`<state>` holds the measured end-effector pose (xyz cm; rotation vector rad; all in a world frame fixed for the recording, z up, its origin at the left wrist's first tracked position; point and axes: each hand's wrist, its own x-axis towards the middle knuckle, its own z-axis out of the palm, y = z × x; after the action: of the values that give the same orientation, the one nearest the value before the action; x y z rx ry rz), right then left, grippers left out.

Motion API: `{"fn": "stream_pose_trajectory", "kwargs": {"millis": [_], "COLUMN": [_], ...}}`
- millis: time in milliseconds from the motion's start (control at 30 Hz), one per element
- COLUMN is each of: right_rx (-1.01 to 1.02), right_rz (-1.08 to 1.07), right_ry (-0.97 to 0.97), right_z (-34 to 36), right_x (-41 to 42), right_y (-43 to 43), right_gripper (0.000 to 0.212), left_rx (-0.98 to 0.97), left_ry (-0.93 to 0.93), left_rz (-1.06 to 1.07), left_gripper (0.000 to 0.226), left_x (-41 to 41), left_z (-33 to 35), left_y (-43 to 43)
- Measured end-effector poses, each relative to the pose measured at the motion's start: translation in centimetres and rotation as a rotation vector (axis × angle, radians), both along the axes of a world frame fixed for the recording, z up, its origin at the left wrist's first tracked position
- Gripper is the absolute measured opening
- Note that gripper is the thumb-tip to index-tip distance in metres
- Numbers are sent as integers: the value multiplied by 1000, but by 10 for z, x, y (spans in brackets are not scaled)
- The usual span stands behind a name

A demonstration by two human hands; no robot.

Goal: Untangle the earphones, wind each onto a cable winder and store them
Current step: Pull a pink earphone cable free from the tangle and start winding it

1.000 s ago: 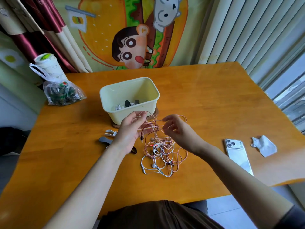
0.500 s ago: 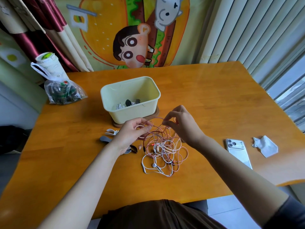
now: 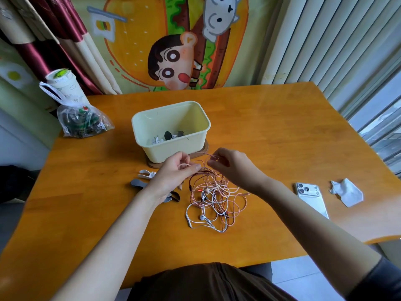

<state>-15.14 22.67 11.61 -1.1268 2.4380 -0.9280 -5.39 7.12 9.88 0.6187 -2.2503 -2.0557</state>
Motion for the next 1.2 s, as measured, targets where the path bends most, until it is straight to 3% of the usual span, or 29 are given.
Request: {"fn": "stream_pose_trajectory", "kwargs": {"millis": [200, 300, 367, 567, 733, 800, 900, 1067, 1133, 1200], "right_rx": [-4, -19, -53, -99, -93, -88, -47, -2, -19, -23], "right_rz": [104, 103, 52, -53, -122, -129, -113, -98, -100, -93], "right_ry": [-97, -110, -91, -60, -7, -6, -3, -12, -26, -49], "right_z": [6, 9, 7, 9, 6, 5, 3, -3, -3, -3], "right_x": [6, 8, 9, 9, 4, 4, 7, 9, 8, 7], "right_y": [-4, -4, -5, -6, -2, -1, -2, -3, -3, -4], "right_gripper": [24, 26, 26, 29, 24, 24, 27, 25, 23, 22], "left_rx": [115, 150, 113, 85, 135, -3, -373, -989, -926, -578], "left_ry": [120, 159, 121, 58, 38, -27, -98, -52, -50, -79], "left_rz": [94, 115, 100, 87, 117, 138, 148, 240, 319, 372], "left_gripper": [16, 26, 37, 38, 27, 27, 30, 36, 26, 14], "left_x": [-1, 0, 1, 2, 3, 1, -2, 1, 0, -3], "left_z": [3, 6, 9, 4, 1, -2, -5, -13, -11, -5], "left_y": [2, 3, 5, 9, 8, 5, 3, 3, 1, 0]}}
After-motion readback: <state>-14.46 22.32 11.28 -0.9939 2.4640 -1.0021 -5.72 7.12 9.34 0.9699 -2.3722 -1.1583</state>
